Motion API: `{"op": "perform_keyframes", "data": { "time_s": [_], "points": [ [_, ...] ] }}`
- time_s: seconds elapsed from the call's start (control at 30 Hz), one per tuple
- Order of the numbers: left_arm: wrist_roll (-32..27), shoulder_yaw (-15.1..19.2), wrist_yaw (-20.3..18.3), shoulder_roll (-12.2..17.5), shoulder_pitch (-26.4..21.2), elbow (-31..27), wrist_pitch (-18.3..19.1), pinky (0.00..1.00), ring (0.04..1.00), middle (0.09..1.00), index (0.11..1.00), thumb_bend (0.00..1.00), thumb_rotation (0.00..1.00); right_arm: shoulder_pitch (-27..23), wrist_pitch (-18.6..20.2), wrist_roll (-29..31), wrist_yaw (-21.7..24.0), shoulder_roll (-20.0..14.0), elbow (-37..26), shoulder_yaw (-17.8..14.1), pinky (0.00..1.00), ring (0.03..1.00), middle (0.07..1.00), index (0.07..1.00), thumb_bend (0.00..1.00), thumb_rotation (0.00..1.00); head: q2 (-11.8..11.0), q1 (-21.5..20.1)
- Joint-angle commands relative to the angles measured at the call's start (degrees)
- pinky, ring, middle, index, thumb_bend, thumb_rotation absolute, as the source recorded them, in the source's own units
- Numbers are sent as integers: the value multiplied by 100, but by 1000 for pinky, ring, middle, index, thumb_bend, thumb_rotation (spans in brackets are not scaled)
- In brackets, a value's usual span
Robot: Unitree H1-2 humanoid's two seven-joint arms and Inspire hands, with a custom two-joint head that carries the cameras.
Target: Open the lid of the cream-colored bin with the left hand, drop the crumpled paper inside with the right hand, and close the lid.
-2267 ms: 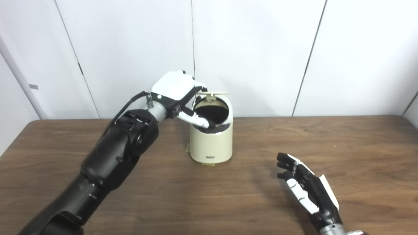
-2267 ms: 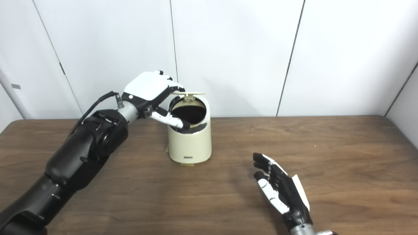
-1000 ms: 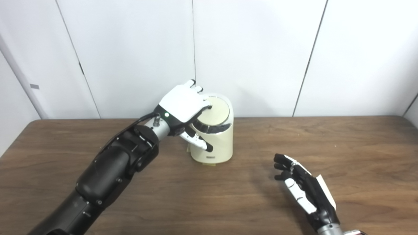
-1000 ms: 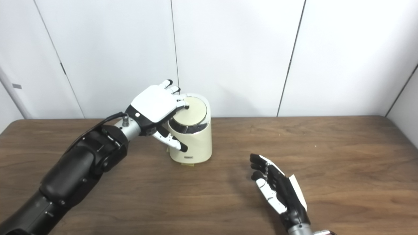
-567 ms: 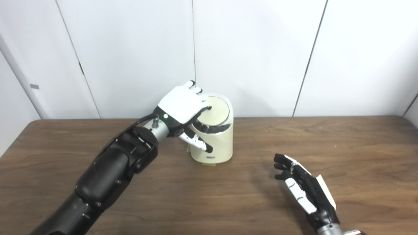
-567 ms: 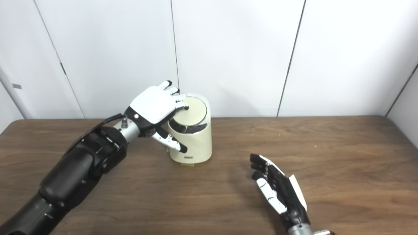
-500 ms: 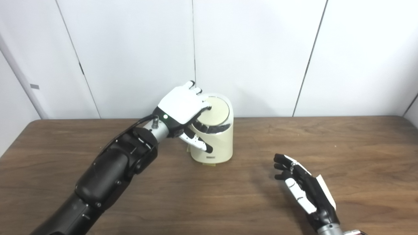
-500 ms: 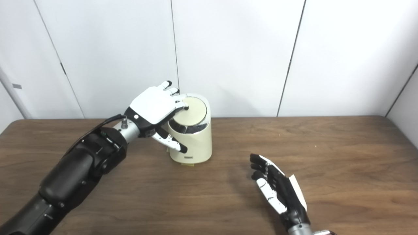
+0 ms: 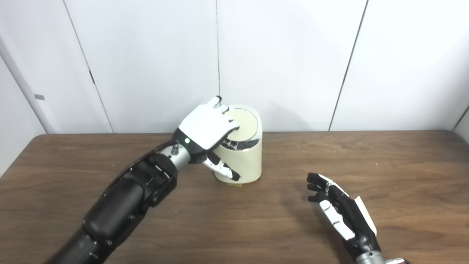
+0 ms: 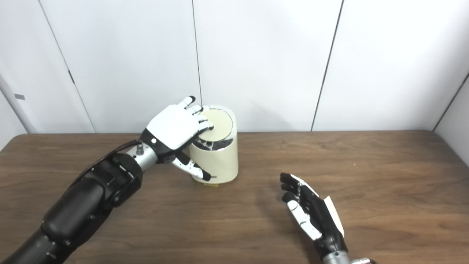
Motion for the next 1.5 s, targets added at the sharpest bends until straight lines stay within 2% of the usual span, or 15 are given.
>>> {"op": "perform_keyframes", "data": {
  "time_s": [0.0, 0.13, 0.37, 0.5, 0.63, 0.87, 1.07, 1.47],
  "points": [
    [10, -76, -96, 68, -13, -137, -192, 1000, 911, 822, 817, 1000, 818, -107, -80, 48, -52, 37, -71, 9, 711, 823, 834, 809, 203, 716, 1, -4],
    [-46, -79, -66, 66, 62, -209, -252, 1000, 894, 811, 807, 1000, 785, -113, -96, 51, -54, 43, -62, 11, 716, 826, 837, 811, 201, 714, 4, -5],
    [88, -105, -87, 61, 118, -186, -274, 1000, 894, 815, 809, 1000, 796, -103, -68, 49, -71, 65, -98, 5, 708, 825, 835, 806, 205, 721, 13, -13],
    [213, -162, 0, 62, 107, -4, -309, 1000, 897, 804, 801, 1000, 774, -107, -11, 66, -60, 54, -110, -14, 724, 832, 839, 810, 222, 719, 19, -22],
    [388, -266, -6, 88, 77, 222, -334, 1000, 894, 803, 803, 1000, 786, -116, -118, 8, -83, 40, -59, -11, 714, 827, 837, 810, 212, 728, 13, -23],
    [388, -303, 13, 59, 65, 500, -270, 1000, 892, 801, 801, 1000, 781, -121, -149, 34, -75, 17, -24, -13, 704, 816, 827, 805, 206, 716, 12, -21],
    [411, -286, 28, 56, 66, 491, -228, 1000, 894, 807, 809, 1000, 793, -118, -108, 62, -63, 20, -42, -16, 713, 819, 829, 804, 235, 736, 8, -16],
    [429, -124, 129, 40, 121, 301, -84, 1000, 907, 823, 818, 981, 794, -113, -72, 78, -30, 11, -52, 3, 709, 822, 832, 807, 207, 711, 8, -16]
  ]
}}
